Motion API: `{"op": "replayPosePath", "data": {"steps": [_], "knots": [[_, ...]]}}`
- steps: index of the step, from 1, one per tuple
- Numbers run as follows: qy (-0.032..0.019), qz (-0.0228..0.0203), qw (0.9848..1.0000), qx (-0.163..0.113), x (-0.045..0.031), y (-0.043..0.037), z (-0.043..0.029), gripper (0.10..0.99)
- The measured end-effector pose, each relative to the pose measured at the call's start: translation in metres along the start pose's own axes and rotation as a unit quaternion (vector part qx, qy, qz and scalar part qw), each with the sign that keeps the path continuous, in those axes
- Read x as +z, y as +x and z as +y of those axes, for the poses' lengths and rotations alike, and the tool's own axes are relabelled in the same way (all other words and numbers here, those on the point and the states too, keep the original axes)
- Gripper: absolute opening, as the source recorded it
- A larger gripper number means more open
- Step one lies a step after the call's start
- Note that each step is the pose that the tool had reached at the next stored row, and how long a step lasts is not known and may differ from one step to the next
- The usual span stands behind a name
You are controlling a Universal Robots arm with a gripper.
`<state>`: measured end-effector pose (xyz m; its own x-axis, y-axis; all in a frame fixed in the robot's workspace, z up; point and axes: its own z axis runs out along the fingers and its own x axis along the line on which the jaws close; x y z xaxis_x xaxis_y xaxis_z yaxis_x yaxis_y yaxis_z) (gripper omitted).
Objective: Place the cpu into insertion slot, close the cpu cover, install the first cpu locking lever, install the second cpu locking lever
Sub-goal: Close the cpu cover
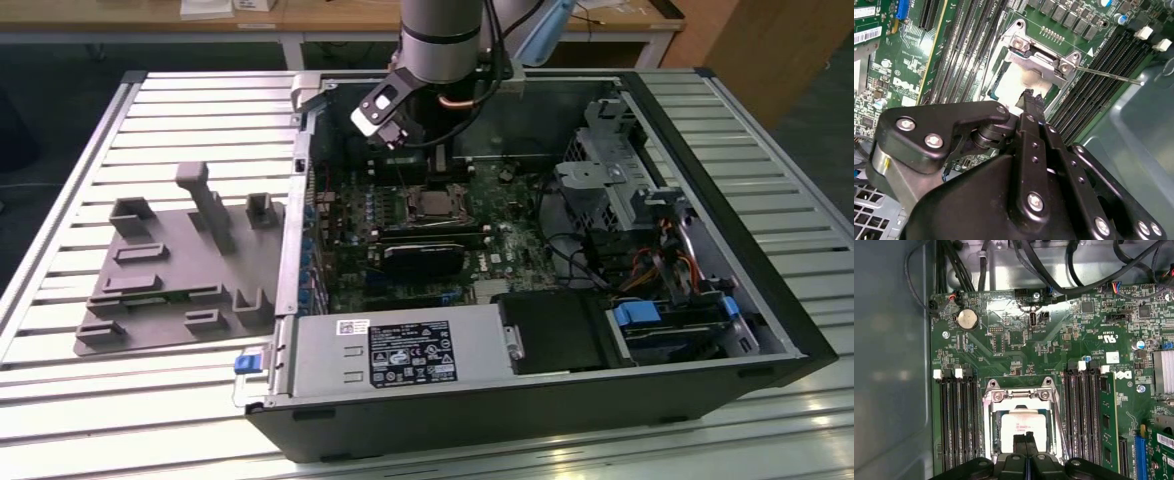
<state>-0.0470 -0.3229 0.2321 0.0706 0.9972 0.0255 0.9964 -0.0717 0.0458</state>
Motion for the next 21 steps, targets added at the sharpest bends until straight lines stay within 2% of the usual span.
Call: {"op": "replayPosePath", "data": {"steps": [3,6,11,16,21], "knots": [[0.0001,0.0002,1.0000,-0.004,0.0001,0.0000,0.0000,0.106],[0.0006,0.0013,0.9997,-0.026,0.0003,0.0000,0.0001,0.106],[0.0017,0.0033,0.9975,-0.070,0.0008,0.0000,0.0000,0.106],[0.0029,0.0054,0.9933,-0.116,0.0014,0.0000,0.0000,0.106],[0.0041,0.0074,0.9870,-0.161,0.0019,0.0000,0.0000,0.106]]}}
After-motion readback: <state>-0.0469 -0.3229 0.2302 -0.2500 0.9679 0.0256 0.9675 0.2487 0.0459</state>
